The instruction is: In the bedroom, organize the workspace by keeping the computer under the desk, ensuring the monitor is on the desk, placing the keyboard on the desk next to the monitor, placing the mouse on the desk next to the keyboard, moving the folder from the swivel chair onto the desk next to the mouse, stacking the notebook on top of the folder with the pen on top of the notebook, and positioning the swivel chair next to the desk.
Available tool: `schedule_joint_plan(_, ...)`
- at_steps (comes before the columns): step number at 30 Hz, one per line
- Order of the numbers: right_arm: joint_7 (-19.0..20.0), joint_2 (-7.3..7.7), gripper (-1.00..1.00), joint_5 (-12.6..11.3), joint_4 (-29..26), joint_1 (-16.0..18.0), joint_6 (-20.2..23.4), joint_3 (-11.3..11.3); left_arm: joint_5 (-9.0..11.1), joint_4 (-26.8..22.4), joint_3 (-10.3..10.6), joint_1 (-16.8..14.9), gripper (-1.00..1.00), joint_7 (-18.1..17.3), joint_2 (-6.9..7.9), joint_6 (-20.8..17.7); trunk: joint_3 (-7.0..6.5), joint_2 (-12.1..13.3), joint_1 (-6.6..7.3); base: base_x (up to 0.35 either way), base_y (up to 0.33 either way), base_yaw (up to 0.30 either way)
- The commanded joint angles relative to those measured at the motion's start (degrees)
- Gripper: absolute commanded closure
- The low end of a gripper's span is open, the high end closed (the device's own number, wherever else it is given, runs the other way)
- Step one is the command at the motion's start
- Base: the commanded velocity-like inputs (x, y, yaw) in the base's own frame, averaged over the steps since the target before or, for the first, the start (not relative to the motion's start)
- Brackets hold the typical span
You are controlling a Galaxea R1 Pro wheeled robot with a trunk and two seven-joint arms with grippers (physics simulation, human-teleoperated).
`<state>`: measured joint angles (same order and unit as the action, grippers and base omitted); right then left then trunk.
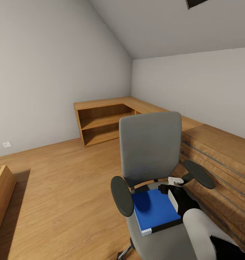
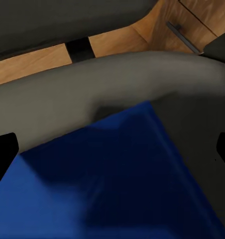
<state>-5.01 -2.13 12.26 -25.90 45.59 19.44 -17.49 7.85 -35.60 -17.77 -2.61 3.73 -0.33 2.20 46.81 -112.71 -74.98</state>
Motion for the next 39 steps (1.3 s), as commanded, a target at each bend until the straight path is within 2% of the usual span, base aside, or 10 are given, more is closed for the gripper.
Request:
schedule_joint_plan(1, 0.1, -0.04, -1.0, 0.8, -0.1, 0.0, 0.3, -0.4, 0.6, 0.0, -0.1, 0.0, -1.0, 0.0, -0.03, 0.2, 0.05, 0.0, 0.01, 0.0, 0.0, 0.0)
schedule_joint_plan(11, 0.1, 0.82, -1.0, 1.1, -0.2, 0.0, 1.0, -0.4, 0.5, 0.2, -0.1, 0.0, -1.0, -0.1, -0.03, 0.2, 0.05, 0.0, 0.01, -0.101, 0.0, 0.0)
schedule_joint_plan(26, 0.1, 0.9, -1.0, 1.1, -0.1, 0.0, 1.0, -0.4, 0.5, 0.2, -0.1, 0.0, -1.0, -0.2, -0.03, 0.3, 0.05, 0.0, 0.01, -0.021, 0.0, 0.0)
schedule_joint_plan(39, 0.1, 0.9, -1.0, 1.1, -0.1, 0.0, 1.0, -0.4, 0.5, 0.1, -0.2, 0.0, -1.0, -0.1, 0.13, 0.3, 0.05, 0.0, 0.01, -0.111, 0.0, 0.0)
